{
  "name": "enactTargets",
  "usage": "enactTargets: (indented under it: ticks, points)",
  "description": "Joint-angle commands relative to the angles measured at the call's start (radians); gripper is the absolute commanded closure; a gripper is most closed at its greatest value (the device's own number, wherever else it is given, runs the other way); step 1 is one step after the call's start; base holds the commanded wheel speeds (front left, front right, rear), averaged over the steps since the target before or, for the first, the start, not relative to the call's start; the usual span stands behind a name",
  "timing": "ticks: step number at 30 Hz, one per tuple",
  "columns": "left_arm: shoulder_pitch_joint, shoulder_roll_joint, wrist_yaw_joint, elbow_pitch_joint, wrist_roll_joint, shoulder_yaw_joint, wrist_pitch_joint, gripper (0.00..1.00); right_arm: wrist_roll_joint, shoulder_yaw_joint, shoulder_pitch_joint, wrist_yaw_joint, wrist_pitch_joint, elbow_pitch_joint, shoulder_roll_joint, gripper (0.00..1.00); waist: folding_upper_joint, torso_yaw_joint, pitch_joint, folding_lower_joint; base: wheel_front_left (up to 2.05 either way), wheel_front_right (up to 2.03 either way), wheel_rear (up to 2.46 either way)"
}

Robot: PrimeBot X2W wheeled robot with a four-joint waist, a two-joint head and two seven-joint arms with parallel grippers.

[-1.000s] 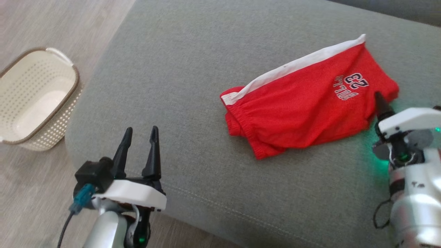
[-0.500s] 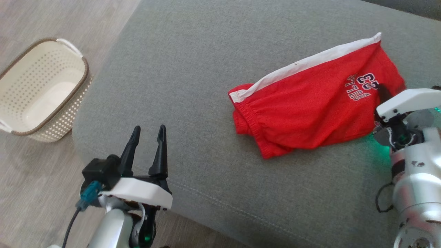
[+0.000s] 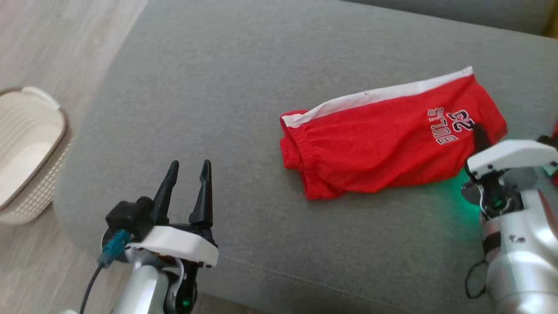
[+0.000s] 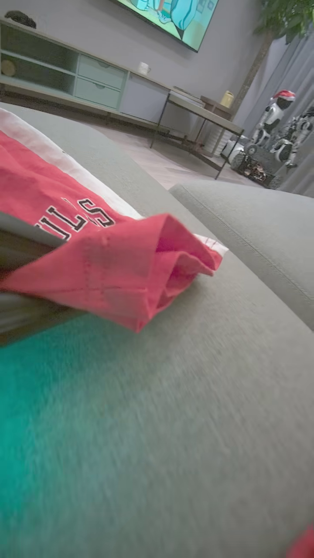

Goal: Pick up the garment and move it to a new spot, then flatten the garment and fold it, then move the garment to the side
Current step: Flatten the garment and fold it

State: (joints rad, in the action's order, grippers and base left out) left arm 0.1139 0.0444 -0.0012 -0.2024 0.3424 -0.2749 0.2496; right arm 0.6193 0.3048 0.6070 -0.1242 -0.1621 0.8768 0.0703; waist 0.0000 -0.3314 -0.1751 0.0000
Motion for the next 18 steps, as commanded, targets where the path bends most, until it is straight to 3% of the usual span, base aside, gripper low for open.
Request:
enactTargets:
  ticks: [1, 11, 15, 18]
  points:
    - [0.025, 0.006, -0.005, 0.028, -0.012, 0.036, 0.012, 0.00, 0.012, -0.025, 0.004, -0.007, 0.020, -0.050, -0.011, 1.00, 0.0000, 0.032, 0.021, 0.0000, 0.00, 0.00, 0.00]
    - [0.006, 0.006, -0.005, 0.026, -0.019, 0.036, 0.012, 0.00, 0.038, 0.084, -0.111, -0.007, 0.113, -0.135, -0.019, 1.00, 0.0000, 0.091, 0.056, 0.0000, 0.00, 0.00, 0.00]
    - [0.001, 0.006, -0.010, 0.026, -0.022, 0.031, 0.012, 0.00, 0.004, 0.058, -0.152, -0.007, 0.139, -0.154, -0.020, 1.00, 0.0000, 0.108, 0.057, 0.0000, 0.00, 0.00, 0.00]
    - [0.006, 0.006, -0.014, 0.020, -0.027, 0.026, 0.012, 0.00, 0.049, -0.005, -0.135, -0.007, 0.170, -0.159, -0.020, 1.00, 0.0000, 0.110, 0.060, 0.0000, 0.00, 0.00, 0.00]
